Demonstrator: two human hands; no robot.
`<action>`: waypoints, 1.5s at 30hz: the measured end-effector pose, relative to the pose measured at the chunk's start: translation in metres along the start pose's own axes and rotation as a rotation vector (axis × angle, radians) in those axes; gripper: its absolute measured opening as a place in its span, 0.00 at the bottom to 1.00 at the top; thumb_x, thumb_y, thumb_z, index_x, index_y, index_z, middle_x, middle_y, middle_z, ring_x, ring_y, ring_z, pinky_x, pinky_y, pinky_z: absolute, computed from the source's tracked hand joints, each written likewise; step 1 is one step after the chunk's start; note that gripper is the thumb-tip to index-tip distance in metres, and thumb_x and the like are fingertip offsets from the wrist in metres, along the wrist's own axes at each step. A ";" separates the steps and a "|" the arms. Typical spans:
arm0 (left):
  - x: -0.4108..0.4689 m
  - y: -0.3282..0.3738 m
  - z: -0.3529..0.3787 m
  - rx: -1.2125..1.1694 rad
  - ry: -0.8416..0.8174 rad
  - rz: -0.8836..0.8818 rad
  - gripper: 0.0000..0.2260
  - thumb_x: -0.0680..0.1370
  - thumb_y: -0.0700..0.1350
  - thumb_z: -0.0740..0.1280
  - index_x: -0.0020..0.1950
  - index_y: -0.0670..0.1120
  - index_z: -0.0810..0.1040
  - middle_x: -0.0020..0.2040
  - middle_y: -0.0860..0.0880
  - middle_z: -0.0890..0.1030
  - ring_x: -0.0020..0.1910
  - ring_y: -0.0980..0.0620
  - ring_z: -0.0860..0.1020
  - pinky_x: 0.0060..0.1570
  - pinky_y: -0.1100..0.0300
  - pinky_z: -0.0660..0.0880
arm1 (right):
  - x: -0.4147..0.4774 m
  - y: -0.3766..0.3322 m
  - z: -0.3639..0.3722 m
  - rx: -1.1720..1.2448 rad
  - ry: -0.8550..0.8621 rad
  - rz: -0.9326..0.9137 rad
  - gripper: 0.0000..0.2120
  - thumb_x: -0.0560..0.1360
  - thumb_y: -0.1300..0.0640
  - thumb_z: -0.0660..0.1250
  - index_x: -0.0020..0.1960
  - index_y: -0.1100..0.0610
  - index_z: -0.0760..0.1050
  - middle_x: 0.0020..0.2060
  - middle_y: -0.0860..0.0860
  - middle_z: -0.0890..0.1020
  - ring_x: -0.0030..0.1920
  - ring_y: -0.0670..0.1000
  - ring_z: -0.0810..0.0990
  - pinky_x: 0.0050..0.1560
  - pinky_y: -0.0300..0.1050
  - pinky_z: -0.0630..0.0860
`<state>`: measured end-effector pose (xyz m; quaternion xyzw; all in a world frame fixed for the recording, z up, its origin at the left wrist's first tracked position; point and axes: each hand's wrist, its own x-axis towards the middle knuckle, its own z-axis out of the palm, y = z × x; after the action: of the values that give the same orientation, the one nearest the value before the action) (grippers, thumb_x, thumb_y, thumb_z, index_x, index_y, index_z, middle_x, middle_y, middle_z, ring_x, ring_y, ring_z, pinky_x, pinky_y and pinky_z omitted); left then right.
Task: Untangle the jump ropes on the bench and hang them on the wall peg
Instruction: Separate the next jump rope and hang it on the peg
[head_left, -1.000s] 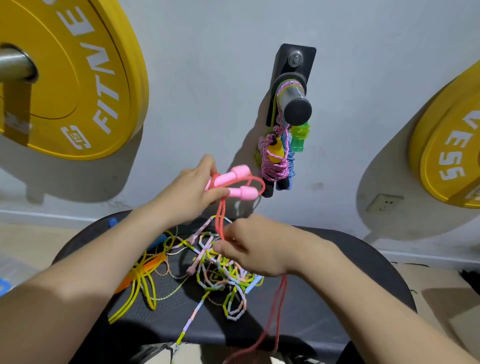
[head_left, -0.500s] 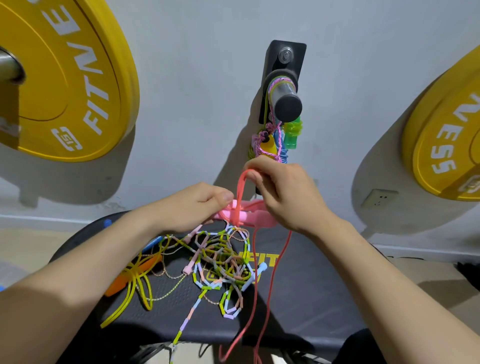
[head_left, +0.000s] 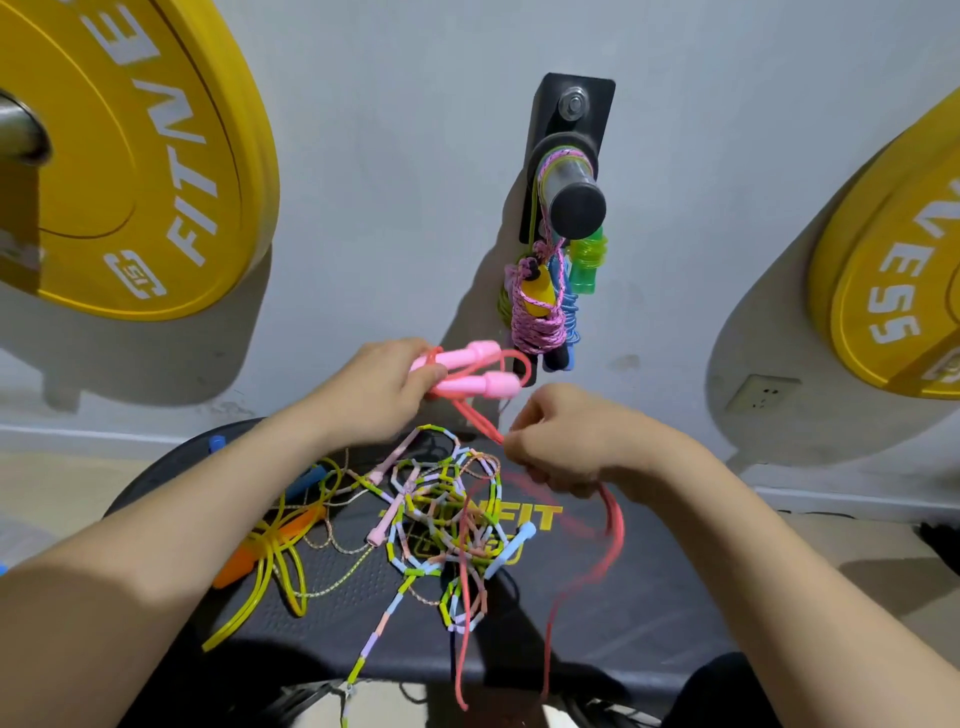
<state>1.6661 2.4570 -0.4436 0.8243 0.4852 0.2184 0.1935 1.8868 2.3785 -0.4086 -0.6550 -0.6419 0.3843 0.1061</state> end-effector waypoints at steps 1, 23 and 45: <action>0.003 0.001 -0.002 -0.055 0.040 -0.021 0.10 0.87 0.49 0.62 0.51 0.48 0.81 0.40 0.49 0.81 0.43 0.43 0.78 0.42 0.52 0.69 | 0.000 0.002 0.002 -0.038 -0.044 0.036 0.07 0.76 0.61 0.60 0.45 0.60 0.77 0.31 0.57 0.76 0.22 0.52 0.68 0.24 0.36 0.64; -0.009 0.019 -0.002 -0.050 -0.047 0.159 0.09 0.88 0.48 0.60 0.56 0.50 0.80 0.48 0.49 0.84 0.52 0.47 0.79 0.56 0.48 0.75 | -0.002 -0.013 0.001 -0.666 0.571 -0.556 0.14 0.84 0.44 0.57 0.53 0.50 0.78 0.42 0.50 0.82 0.44 0.61 0.80 0.35 0.52 0.74; -0.011 0.020 -0.011 -0.799 -0.276 0.124 0.15 0.85 0.47 0.65 0.69 0.45 0.81 0.44 0.41 0.76 0.39 0.47 0.71 0.39 0.56 0.63 | 0.037 0.022 -0.029 0.914 0.103 -0.164 0.05 0.75 0.67 0.74 0.50 0.64 0.85 0.45 0.61 0.86 0.39 0.55 0.82 0.41 0.47 0.84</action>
<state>1.6691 2.4394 -0.4259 0.7337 0.2813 0.2881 0.5473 1.9179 2.4192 -0.4160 -0.5064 -0.4503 0.5851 0.4455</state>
